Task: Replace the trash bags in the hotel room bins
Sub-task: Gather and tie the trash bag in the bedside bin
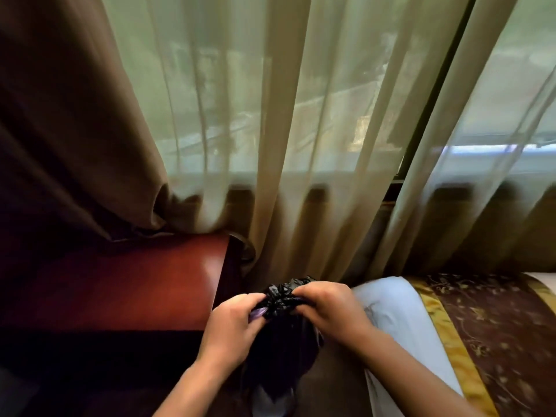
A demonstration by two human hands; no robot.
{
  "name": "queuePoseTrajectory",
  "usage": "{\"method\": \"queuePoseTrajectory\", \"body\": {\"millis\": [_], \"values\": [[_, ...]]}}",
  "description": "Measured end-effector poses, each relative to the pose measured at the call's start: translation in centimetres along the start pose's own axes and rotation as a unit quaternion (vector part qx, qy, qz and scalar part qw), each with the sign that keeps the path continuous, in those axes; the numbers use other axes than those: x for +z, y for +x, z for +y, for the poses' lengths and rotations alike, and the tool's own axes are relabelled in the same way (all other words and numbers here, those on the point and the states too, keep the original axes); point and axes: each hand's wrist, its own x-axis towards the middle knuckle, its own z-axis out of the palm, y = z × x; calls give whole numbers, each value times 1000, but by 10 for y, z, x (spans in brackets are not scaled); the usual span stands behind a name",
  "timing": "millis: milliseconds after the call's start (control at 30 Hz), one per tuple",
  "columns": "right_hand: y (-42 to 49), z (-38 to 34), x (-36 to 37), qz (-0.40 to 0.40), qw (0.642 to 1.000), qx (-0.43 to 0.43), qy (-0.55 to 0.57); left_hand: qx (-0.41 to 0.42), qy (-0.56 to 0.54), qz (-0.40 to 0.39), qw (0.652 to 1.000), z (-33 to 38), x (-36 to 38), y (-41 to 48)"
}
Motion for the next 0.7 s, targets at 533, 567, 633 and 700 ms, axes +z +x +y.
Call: {"method": "queuePoseTrajectory", "body": {"millis": [533, 567, 633, 700], "values": [[-53, -44, -62, 29, 986, 138, -88, 167, -6, -81, 983, 43, -14, 14], [-59, -54, -63, 40, 982, 161, -95, 188, -4, -92, 978, 43, -16, 17], [-72, -74, -64, 57, 971, 209, -104, 234, 4, -111, 966, 46, -22, 18], [-85, -97, -69, 75, 956, 256, -120, 273, -1, -125, 954, 53, -30, 16]]}}
